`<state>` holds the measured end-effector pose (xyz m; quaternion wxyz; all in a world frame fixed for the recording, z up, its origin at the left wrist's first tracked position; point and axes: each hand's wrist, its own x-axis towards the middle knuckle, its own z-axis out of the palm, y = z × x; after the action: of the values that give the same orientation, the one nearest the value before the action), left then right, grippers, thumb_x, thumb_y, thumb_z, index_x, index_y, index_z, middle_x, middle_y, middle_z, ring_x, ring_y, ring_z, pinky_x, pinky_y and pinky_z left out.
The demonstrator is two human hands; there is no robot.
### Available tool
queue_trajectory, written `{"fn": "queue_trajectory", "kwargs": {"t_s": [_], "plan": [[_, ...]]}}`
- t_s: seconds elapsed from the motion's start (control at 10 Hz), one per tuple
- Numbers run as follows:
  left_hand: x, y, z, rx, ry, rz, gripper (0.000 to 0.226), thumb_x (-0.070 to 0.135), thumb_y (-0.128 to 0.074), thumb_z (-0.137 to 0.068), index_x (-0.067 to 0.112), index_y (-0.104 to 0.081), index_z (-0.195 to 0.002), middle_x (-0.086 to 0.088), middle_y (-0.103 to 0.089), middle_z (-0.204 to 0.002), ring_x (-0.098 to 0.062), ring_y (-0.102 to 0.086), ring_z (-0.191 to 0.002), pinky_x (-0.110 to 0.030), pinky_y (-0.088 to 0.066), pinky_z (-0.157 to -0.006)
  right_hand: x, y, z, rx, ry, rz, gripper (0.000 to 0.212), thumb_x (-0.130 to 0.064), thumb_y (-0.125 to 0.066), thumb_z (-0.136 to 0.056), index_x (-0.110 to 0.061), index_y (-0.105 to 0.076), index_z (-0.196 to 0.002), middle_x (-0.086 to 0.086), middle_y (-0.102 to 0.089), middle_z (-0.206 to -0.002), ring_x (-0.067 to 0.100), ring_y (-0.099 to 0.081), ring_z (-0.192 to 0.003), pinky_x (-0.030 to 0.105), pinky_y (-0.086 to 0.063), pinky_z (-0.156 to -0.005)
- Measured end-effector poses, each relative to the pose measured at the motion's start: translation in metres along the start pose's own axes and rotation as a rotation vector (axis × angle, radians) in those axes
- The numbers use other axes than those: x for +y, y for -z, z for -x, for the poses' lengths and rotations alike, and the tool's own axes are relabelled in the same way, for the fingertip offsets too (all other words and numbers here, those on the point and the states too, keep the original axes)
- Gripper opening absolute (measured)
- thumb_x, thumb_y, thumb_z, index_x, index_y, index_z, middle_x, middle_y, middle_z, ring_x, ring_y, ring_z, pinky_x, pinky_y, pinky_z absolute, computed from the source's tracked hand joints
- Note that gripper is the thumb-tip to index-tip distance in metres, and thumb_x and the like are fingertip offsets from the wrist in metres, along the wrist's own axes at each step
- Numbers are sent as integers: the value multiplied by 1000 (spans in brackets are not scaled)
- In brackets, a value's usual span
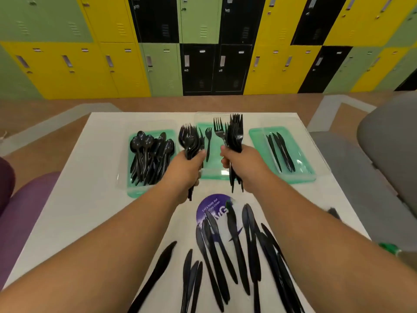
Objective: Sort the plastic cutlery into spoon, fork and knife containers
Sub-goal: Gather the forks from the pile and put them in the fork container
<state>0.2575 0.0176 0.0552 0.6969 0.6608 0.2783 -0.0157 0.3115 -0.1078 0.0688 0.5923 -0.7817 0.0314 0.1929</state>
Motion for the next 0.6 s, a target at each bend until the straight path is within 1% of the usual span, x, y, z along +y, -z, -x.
{"fn": "queue_trajectory", "kwargs": {"t_s": [0.1, 0.2, 0.3, 0.4, 0.5, 0.6], "plan": [[22, -18, -34, -15, -8, -80, 20, 34, -53, -95, 15, -51, -88, -2, -39, -62, -15, -34, -50, -27, -32, -50, -13, 5, -39, -16, -50, -52, 17, -24, -56, -96, -11, -59, -87, 3, -55, -67, 16, -53, -56, 27, -43, -57], [35, -36, -66, -18, 0, -58, 19, 25, -50, -97, 13, -49, -82, -4, -39, -63, -16, -35, -52, -27, -33, -50, -15, 2, -70, -27, -70, -6, 12, -21, -55, -96, -10, -58, -91, 4, -55, -70, 16, -51, -57, 26, -42, -55], [37, -53, -94, -2, 41, -153, 24, 22, -48, -97, 8, -50, -77, -9, -41, -61, -20, -38, -50, -31, -36, -56, -6, -3, -95, -39, -102, 65, 11, -14, -54, -95, -7, -59, -103, 7, -57, -72, 17, -52, -58, 27, -43, -55], [28, -62, -107, 2, 111, -325, 31, 24, -45, -99, -4, -58, -104, -6, -42, -65, -22, -45, -58, -34, -45, -69, 10, -9, -113, -28, -186, 162, 17, -12, -56, -93, -2, -63, -105, 12, -61, -81, 24, -55, -70, 32, -44, -65], [14, -66, -117, 79, 179, -344, 41, 20, -38, -101, -8, -48, -129, -12, -55, -84, -30, -54, -94, -38, -45, -88, 23, -13, -122, -50, -202, 321, 10, -11, -53, -92, -4, -60, -89, 15, -56, -90, 25, -50, -79, 36, -44, -70], [15, -65, -103, 8, 172, -762, 30, 8, -39, -98, 2, -53, -123, -13, -60, -105, -26, -50, -91, -28, -40, -84, 27, -13, -122, -32, -165, 381, 3, -11, -51, -92, -10, -53, -94, 15, -54, -98, 25, -50, -86, 39, -50, -85]]}}
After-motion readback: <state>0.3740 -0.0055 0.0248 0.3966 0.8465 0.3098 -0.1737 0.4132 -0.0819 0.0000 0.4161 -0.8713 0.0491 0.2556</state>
